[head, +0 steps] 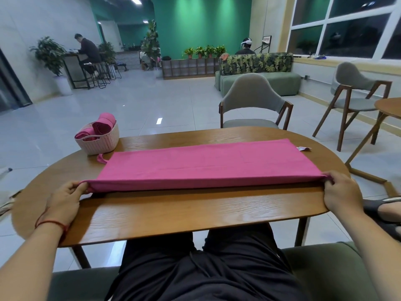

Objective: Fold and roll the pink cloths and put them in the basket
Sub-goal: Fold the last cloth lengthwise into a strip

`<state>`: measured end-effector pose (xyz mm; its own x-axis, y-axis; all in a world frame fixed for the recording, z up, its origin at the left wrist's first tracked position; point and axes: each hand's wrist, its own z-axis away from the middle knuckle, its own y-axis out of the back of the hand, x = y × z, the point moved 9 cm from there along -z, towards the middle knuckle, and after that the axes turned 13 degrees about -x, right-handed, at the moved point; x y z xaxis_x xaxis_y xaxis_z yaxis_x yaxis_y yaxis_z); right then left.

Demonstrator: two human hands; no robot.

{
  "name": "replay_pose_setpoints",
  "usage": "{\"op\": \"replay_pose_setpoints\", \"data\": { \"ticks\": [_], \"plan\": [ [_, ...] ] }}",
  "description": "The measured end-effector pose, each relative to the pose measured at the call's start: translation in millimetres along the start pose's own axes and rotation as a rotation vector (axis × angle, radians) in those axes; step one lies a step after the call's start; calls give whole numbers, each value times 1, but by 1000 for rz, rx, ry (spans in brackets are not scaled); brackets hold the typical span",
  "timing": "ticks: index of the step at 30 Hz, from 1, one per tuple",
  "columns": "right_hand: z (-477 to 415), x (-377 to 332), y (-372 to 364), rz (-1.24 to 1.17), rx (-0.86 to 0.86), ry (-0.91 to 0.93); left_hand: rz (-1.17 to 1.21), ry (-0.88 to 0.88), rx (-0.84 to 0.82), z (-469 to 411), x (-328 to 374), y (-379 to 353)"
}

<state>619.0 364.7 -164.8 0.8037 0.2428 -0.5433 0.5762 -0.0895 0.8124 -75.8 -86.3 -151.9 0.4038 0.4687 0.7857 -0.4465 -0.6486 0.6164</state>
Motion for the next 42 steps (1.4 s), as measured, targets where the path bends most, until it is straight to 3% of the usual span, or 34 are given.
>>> {"op": "replay_pose_setpoints", "data": {
  "ticks": [5,10,14,20,29,36,42],
  "plan": [
    [3,-2,5,-109,-18,-1,-8,24,-3,8,10,-1],
    [-12,-5,7,-248,-109,-50,119,35,9,-24,-39,7],
    [-36,-25,13,-363,-98,-67,137,8,116,-12,18,7],
    [-91,-49,13,-422,-43,-93,109,-22,249,-70,50,3],
    [-186,-81,-21,-267,-41,-116,-8,13,308,-160,71,-16],
    [-218,-64,-92,42,-142,-137,-319,58,89,-211,33,-73],
    [-245,-18,-109,125,-124,-180,-352,68,86,-215,34,-73]
  ]
}}
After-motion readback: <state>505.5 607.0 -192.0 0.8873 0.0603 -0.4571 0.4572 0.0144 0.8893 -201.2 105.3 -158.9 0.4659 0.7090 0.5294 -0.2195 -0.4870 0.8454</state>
